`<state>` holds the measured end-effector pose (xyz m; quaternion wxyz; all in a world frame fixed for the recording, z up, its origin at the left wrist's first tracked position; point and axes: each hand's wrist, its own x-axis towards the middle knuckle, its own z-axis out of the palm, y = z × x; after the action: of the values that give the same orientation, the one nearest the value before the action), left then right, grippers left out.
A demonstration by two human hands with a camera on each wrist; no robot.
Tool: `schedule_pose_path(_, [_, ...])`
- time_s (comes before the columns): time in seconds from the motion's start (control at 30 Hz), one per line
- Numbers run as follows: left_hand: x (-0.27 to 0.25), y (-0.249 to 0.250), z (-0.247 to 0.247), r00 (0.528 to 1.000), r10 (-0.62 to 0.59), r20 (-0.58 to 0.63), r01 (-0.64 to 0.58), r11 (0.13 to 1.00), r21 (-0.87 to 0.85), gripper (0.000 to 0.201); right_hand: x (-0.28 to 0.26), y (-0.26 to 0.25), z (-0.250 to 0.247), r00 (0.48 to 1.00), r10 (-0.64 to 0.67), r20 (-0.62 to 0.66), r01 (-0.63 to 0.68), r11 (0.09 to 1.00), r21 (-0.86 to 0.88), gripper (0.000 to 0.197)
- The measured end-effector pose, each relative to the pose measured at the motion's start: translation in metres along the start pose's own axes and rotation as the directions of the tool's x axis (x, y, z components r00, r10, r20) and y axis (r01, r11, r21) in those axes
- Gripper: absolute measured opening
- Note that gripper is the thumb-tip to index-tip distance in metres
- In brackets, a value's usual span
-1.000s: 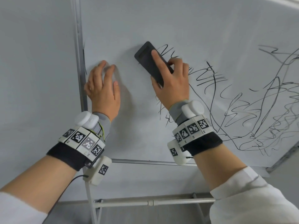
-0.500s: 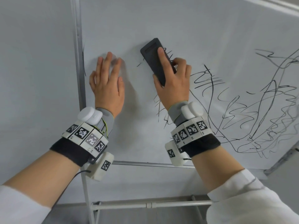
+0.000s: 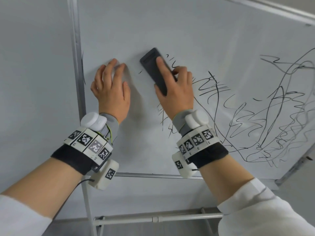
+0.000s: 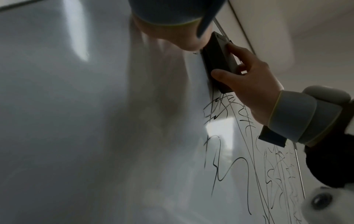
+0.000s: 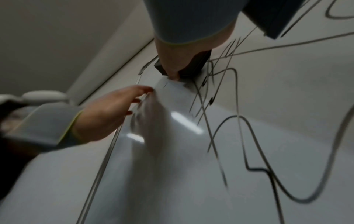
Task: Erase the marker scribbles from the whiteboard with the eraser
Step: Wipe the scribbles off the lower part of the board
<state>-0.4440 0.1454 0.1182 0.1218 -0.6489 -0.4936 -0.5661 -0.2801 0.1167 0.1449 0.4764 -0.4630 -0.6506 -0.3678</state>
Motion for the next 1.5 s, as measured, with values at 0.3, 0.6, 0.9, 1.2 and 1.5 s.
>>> schedule_pose_path(0.3, [0.003, -0.003, -0.002, 1.0, 0.006, 0.001, -0.006, 1.0, 0.017, 0.048, 0.022, 0.01, -0.008, 0.999, 0.042, -0.031, -0.043, 0.998, -0.048, 0.061])
schedule_pose_path(0.6, [0.002, 0.001, 0.001, 1.0, -0.007, -0.005, 0.007, 1.0, -0.008, 0.045, 0.001, -0.013, 0.01, 0.989, -0.13, 0.077, 0.132, 0.991, -0.017, 0.058])
schedule_pose_path(0.9, [0.004, -0.001, 0.001, 1.0, 0.003, 0.003, -0.003, 1.0, -0.015, 0.047, 0.022, 0.017, -0.001, 0.996, 0.092, -0.017, -0.092, 0.996, -0.022, 0.06])
schedule_pose_path(1.2, [0.008, 0.008, 0.007, 1.0, 0.006, -0.017, -0.007, 1.0, -0.028, 0.045, 0.015, 0.012, 0.004, 0.999, -0.031, 0.036, 0.032, 0.999, -0.03, 0.061])
schedule_pose_path(1.5, [0.013, 0.013, 0.012, 0.999, 0.044, 0.002, -0.043, 0.999, -0.012, 0.046, 0.018, 0.039, -0.006, 0.983, 0.182, -0.037, -0.183, 0.982, -0.046, 0.062])
